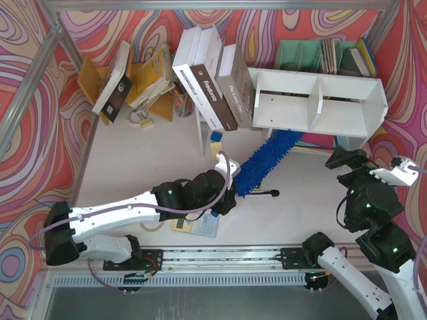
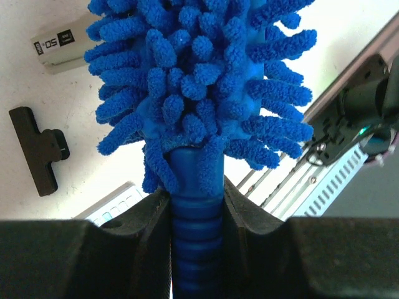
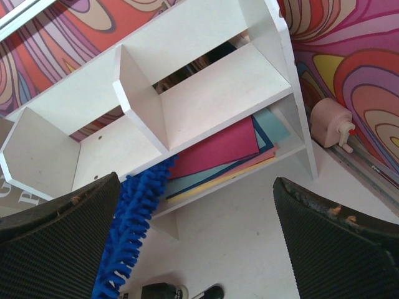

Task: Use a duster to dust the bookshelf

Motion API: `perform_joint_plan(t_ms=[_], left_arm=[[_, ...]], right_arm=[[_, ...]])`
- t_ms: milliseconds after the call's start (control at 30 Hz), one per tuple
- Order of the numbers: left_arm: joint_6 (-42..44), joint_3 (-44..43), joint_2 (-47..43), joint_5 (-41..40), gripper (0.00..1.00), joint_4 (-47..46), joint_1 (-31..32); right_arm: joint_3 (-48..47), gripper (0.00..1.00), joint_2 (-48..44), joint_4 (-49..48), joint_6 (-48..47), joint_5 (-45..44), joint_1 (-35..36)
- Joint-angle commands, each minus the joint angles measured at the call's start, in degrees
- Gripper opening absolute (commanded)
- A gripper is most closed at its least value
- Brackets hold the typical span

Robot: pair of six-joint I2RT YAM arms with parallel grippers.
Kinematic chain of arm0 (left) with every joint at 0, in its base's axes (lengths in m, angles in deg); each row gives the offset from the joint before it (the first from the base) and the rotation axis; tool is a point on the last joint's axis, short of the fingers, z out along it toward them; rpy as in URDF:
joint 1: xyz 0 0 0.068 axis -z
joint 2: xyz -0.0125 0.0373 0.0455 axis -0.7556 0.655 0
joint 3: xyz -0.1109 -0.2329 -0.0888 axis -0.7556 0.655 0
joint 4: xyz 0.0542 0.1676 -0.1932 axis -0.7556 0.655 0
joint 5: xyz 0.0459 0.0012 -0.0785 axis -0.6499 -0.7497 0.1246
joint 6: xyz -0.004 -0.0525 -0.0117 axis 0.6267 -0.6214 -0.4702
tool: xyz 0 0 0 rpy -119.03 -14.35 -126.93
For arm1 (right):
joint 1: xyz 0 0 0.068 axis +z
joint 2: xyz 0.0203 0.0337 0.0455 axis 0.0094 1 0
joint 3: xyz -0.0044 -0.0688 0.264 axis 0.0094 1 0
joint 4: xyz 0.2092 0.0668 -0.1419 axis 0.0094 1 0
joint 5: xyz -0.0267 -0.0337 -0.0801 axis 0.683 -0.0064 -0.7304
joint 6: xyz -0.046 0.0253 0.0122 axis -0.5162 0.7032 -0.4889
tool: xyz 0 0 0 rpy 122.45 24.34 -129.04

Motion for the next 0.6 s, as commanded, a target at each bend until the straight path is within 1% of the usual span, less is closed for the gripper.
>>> perform_joint_plan(t_ms=[0, 167, 267, 433, 567], left_arm=[[7.17, 1.13, -3.18, 4.92, 0.0, -1.88, -0.01], [12.01, 1.26, -3.46, 12.31, 0.0, 0.87, 0.05], [13.73, 0.53, -2.89, 14.78, 0.0, 2.61, 0.18], [16.66, -1.09, -2.99, 15.39, 0.0, 4.47, 1.06], [17.69, -1.7, -3.47, 16.63, 0.0, 1.09, 1.67]], right_arm=[[-2.03, 0.99, 0.81, -0.83, -1.23, 1.08, 0.13], [-3.98, 0.99, 1.52, -0.74, -2.17, 1.95, 0.11], [-6.87, 0.99, 2.84, -0.35, -2.89, 3.24, 0.18], [-11.83, 0.99, 5.12, 0.84, -3.58, 4.7, 0.18], [-14.2, 0.99, 6.33, 1.32, -3.94, 5.09, 0.12]])
